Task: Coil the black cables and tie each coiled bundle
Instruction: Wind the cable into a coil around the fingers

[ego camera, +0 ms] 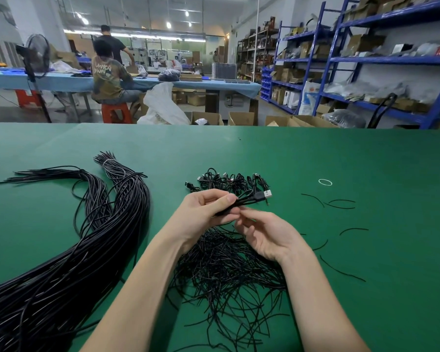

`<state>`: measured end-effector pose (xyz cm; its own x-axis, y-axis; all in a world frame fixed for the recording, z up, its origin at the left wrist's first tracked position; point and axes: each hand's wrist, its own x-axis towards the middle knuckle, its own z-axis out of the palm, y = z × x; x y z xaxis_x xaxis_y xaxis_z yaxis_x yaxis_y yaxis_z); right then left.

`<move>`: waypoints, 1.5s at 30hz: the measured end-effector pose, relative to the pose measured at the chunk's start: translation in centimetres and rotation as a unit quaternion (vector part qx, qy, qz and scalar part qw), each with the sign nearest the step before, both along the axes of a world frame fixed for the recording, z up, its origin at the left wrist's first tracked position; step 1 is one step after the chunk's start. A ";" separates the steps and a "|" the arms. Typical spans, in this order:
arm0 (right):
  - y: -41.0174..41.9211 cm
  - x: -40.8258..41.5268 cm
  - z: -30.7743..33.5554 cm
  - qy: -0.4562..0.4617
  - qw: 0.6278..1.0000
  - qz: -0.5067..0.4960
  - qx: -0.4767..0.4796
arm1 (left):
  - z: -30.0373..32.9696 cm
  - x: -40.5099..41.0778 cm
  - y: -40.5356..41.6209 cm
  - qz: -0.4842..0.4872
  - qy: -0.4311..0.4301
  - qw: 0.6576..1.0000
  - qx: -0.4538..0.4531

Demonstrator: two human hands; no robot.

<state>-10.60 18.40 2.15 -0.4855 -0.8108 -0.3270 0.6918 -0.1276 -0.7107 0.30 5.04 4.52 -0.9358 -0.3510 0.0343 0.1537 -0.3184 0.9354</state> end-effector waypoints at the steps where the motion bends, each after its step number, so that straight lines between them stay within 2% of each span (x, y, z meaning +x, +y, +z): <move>1: 0.0 0.1 0.0 0.013 1.000 0.002 0.004 | -0.1 -0.1 0.2 0.008 0.001 1.000 0.000; 4: -0.1 0.3 0.0 0.019 1.000 0.002 0.007 | -0.3 -0.4 0.6 0.026 0.007 1.000 0.008; 15: 0.0 0.3 0.0 0.020 1.000 -0.021 -0.005 | -0.2 -0.2 0.2 -0.011 -0.020 1.000 -0.011; 19: 0.5 -0.2 -0.3 0.007 0.999 -0.029 -0.016 | -0.2 0.0 0.2 -0.055 -0.027 0.997 -0.039; 23: 1.1 -0.6 -0.1 0.100 0.995 0.010 -0.013 | 0.2 0.7 -0.2 -0.102 -0.052 0.990 -0.078; 26: 1.5 -0.7 0.4 0.184 0.981 0.055 0.008 | 0.6 1.1 -0.3 -0.120 -0.070 0.980 -0.143; 30: 2.6 -1.2 1.2 0.244 0.965 0.073 0.059 | 1.1 0.8 0.0 -0.117 -0.092 0.958 -0.244; 33: 2.9 -1.3 2.3 0.326 0.935 0.061 0.128 | 1.2 0.6 0.4 -0.065 -0.119 0.926 -0.353; 35: 2.7 -1.1 3.1 0.414 0.890 0.022 0.191 | 1.1 0.4 0.8 0.000 -0.135 0.894 -0.428; 37: 1.9 -0.7 3.9 0.531 0.809 -0.047 0.249 | 1.0 0.0 1.2 0.084 -0.138 0.874 -0.459; 39: 0.9 0.1 4.5 0.637 0.705 -0.117 0.289 | 0.9 -0.3 1.7 0.157 -0.133 0.872 -0.444; 40: 0.3 0.5 4.6 0.668 0.667 -0.142 0.298 | 0.8 -0.4 1.8 0.184 -0.129 0.871 -0.436; 41: -0.1 0.8 4.6 0.683 0.649 -0.157 0.297 | 0.8 -0.5 1.9 0.205 -0.126 0.871 -0.429; 42: -0.3 0.9 4.6 0.682 0.651 -0.165 0.290 | 0.7 -0.5 2.0 0.221 -0.122 0.872 -0.420; 45: -0.4 0.9 4.3 0.637 0.703 -0.184 0.258 | 0.4 -0.6 2.5 0.249 -0.106 0.889 -0.370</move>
